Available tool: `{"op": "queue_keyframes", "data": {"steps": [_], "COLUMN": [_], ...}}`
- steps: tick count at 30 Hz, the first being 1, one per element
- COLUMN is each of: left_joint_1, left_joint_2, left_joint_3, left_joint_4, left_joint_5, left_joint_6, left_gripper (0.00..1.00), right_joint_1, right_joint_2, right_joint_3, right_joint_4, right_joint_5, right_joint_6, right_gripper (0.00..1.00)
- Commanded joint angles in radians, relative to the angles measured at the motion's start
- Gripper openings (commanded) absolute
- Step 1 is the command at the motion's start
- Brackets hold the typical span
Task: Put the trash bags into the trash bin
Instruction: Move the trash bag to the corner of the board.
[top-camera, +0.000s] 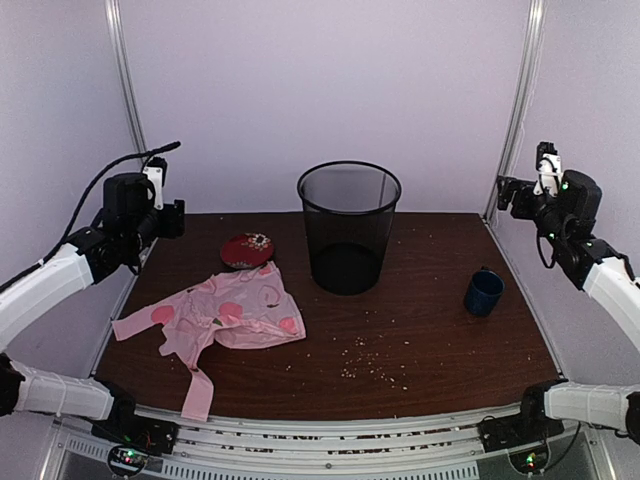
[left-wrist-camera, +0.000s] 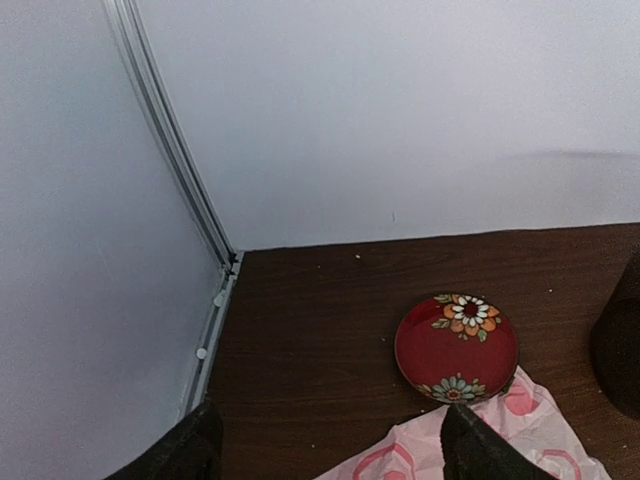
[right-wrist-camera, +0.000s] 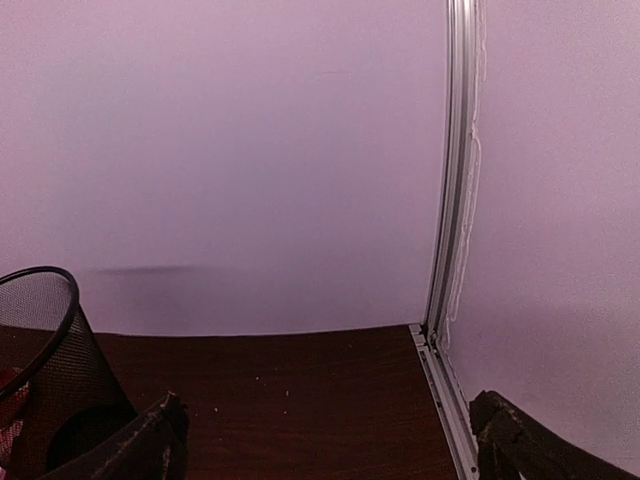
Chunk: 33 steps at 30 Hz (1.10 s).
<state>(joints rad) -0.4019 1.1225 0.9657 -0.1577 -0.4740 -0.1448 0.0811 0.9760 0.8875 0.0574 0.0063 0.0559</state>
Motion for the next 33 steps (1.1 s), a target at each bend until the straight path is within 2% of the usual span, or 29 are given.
{"op": "queue_keyframes", "data": {"steps": [1, 4, 7, 11, 14, 18, 22, 27, 33], "left_joint_1": [0.055, 0.084, 0.049, -0.106, -0.194, -0.259, -0.281, -0.291, -0.358], "left_joint_2": [-0.006, -0.015, -0.029, 0.023, 0.045, 0.026, 0.027, 0.045, 0.098], "left_joint_3": [-0.015, -0.033, -0.076, -0.078, -0.091, -0.132, -0.170, -0.238, -0.300], "left_joint_4": [-0.060, -0.111, -0.126, -0.242, -0.304, -0.358, -0.400, -0.370, -0.233], "left_joint_5": [0.137, 0.255, 0.372, 0.367, 0.353, 0.326, 0.375, 0.469, 0.543], "left_joint_6": [-0.064, -0.124, -0.189, -0.269, -0.365, -0.485, -0.557, -0.543, -0.525], "left_gripper": [0.81, 0.88, 0.89, 0.89, 0.90, 0.93, 0.94, 0.95, 0.95], "right_joint_1": [-0.032, -0.049, -0.063, -0.056, -0.027, 0.013, 0.066, 0.145, 0.214], "right_joint_2": [0.023, 0.037, 0.049, 0.081, 0.099, 0.106, 0.103, 0.099, 0.101], "right_joint_3": [-0.045, -0.082, -0.109, -0.120, -0.121, -0.124, -0.127, -0.124, -0.128], "right_joint_4": [-0.030, -0.045, -0.088, -0.162, -0.203, -0.231, -0.253, -0.274, -0.286], "right_joint_5": [-0.049, -0.111, -0.229, -0.379, -0.431, -0.484, -0.513, -0.508, -0.503], "right_joint_6": [-0.012, -0.081, -0.158, -0.245, -0.304, -0.355, -0.399, -0.446, -0.478], "right_gripper": [1.00, 1.00, 0.99, 0.91, 0.85, 0.82, 0.81, 0.81, 0.81]}}
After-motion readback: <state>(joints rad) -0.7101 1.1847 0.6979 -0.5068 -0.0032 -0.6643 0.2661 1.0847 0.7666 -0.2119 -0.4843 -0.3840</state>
